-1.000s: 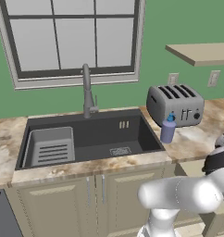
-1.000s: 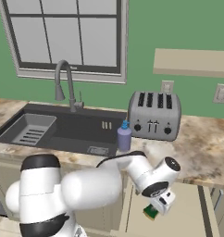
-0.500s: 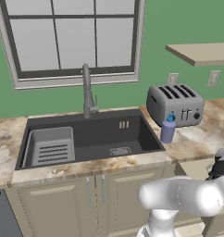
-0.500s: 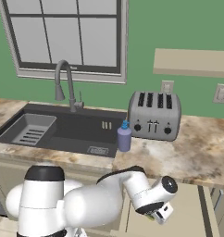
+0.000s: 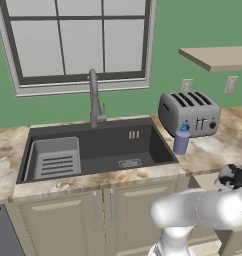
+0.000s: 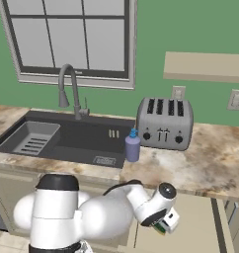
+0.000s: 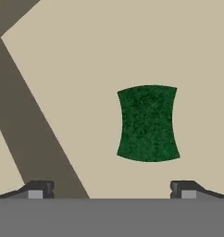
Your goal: Restock the sink supplies by placing the sponge and soap dispenser on the counter and next to the sink. Make sure the soap dispenser is upright.
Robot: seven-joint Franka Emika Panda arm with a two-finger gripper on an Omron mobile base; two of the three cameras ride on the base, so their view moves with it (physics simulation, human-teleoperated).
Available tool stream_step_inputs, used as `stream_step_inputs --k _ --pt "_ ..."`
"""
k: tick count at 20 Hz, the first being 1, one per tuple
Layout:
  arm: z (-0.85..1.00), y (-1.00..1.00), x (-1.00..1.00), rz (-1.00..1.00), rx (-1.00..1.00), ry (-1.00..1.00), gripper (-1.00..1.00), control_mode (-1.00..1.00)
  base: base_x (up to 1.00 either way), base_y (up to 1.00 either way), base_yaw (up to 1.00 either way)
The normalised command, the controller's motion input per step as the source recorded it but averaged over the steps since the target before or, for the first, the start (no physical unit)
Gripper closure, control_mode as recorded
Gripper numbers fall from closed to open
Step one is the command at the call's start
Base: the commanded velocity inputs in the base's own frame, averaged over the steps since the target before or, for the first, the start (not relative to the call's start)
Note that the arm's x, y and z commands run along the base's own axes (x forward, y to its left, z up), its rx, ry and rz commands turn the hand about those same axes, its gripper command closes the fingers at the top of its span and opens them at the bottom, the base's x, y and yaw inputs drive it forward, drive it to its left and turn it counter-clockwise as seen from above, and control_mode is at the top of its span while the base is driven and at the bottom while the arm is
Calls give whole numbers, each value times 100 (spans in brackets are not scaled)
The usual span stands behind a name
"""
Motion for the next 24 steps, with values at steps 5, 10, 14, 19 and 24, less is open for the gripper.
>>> stream_step_inputs --k 5,10,14,19,24 --pt "-7 -39 14 0 0 8 -100 -100 0 0 0" --pt "-12 -50 14 0 0 16 -100 -100 0 0 0" --pt "-24 -21 6 0 0 12 -100 -100 0 0 0" --pt "-26 0 12 0 0 8 -100 -100 0 0 0" --pt "-23 2 1 0 0 4 -100 -100 0 0 0"
